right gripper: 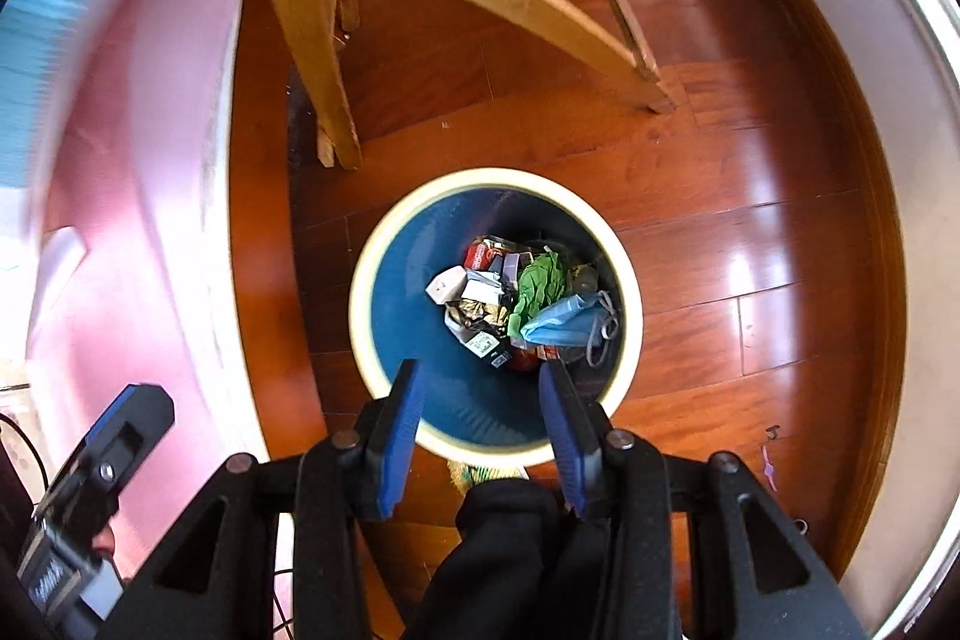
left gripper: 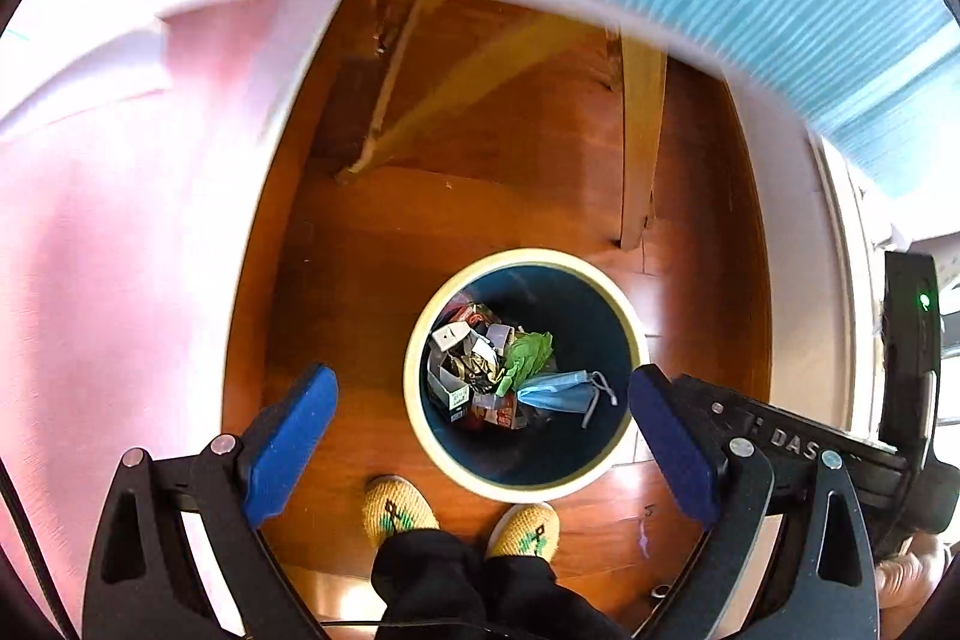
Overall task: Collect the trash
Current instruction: 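Raise both tools back toward the table, then grasp the purple plastic bag with the left tool while the right tool grasps the white tissue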
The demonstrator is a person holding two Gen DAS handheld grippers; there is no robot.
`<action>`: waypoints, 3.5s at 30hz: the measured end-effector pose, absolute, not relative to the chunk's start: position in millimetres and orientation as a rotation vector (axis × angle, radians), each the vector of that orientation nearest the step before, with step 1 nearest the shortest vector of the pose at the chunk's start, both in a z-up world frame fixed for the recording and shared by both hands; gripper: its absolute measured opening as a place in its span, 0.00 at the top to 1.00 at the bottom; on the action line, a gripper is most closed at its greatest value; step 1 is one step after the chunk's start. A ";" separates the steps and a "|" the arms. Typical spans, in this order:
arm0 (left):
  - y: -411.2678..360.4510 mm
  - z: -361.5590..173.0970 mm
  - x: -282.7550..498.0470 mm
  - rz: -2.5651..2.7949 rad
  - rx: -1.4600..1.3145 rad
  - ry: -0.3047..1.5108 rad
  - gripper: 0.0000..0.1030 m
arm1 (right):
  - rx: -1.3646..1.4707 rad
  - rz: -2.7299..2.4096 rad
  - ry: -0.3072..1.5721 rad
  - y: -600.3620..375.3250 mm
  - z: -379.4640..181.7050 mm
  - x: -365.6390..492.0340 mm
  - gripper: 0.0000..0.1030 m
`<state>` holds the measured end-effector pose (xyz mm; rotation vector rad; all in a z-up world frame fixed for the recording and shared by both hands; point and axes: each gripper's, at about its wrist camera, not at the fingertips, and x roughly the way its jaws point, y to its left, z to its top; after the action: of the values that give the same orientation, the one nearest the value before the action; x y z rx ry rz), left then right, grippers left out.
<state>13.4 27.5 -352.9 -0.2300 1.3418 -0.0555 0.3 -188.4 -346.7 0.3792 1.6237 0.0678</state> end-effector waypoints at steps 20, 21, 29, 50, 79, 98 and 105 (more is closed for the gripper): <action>30.3 -47.8 26.9 -0.176 -0.129 1.041 0.06 | 0.392 0.124 1.357 -206.8 -62.9 11.8 0.61; 30.7 -32.2 29.7 -0.185 -0.117 1.019 0.06 | 0.391 0.123 1.330 -207.2 -49.9 14.5 0.61; 30.6 43.4 55.9 -0.212 -0.045 0.935 0.06 | 0.398 0.089 1.140 -209.5 23.9 35.8 0.61; -7.9 98.1 197.5 -0.299 -0.085 0.888 0.06 | 0.354 0.088 0.977 -255.7 69.4 181.2 0.61; -62.9 -54.1 602.9 0.141 -0.382 1.203 0.06 | 0.139 0.348 1.125 -290.4 -56.5 628.8 0.40; -53.0 -137.6 635.6 0.215 -0.407 1.376 0.06 | 0.014 0.476 1.173 -255.8 -109.6 651.0 0.69; -77.5 -156.2 633.2 0.155 -0.354 1.427 0.06 | 0.074 0.492 1.203 -262.1 -110.3 622.8 0.70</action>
<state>633.2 -77.5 -156.2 -0.3544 1.4270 0.1551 622.8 -262.1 -110.3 0.0738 1.2026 0.4919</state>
